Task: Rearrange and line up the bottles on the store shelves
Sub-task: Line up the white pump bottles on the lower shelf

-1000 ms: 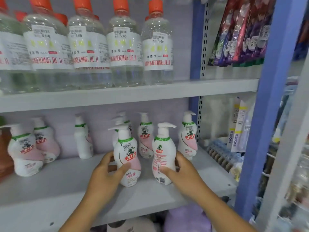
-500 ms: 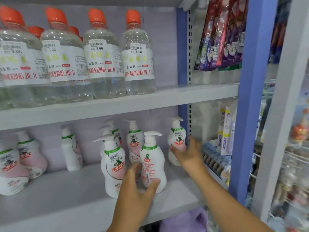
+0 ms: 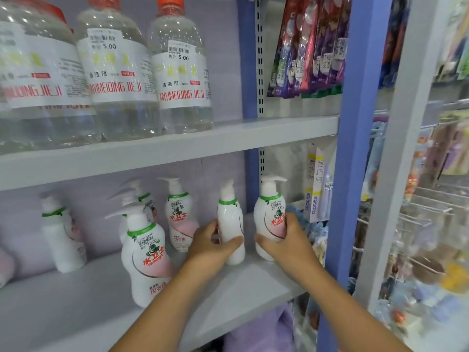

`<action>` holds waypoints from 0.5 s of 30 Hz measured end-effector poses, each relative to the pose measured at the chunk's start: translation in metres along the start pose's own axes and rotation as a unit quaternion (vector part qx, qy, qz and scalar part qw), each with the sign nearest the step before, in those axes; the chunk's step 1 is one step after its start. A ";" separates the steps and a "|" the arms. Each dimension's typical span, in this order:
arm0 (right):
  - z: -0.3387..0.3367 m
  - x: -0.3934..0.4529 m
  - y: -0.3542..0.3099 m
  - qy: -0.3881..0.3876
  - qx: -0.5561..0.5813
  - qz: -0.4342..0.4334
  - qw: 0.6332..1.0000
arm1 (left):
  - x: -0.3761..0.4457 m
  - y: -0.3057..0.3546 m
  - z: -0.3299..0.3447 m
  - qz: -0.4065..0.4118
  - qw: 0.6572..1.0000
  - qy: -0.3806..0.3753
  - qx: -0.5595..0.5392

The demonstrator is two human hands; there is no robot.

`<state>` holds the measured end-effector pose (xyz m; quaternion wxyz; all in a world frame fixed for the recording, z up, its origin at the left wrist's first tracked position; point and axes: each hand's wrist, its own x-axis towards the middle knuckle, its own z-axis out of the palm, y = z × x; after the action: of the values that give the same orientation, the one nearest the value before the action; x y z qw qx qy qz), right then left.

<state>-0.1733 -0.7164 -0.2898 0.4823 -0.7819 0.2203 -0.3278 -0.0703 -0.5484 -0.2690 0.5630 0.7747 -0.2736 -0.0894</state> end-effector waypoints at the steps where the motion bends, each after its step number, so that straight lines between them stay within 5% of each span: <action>1: -0.002 -0.001 0.002 0.008 -0.007 -0.011 1.000 | 0.008 0.001 0.002 0.002 1.000 -0.012 0.014; 9: -0.002 -0.006 0.013 0.065 -0.046 -0.049 0.996 | 0.047 -0.002 0.022 0.017 0.994 -0.105 -0.003; 15: -0.001 -0.002 0.017 0.073 -0.039 -0.052 0.995 | 0.052 -0.009 0.027 0.009 0.990 -0.108 -0.095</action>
<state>-0.1759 -0.7229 -0.3055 0.4166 -0.7841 0.2268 -0.4002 -0.0361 -0.5958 -0.2775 0.6023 0.7008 -0.3297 -0.1933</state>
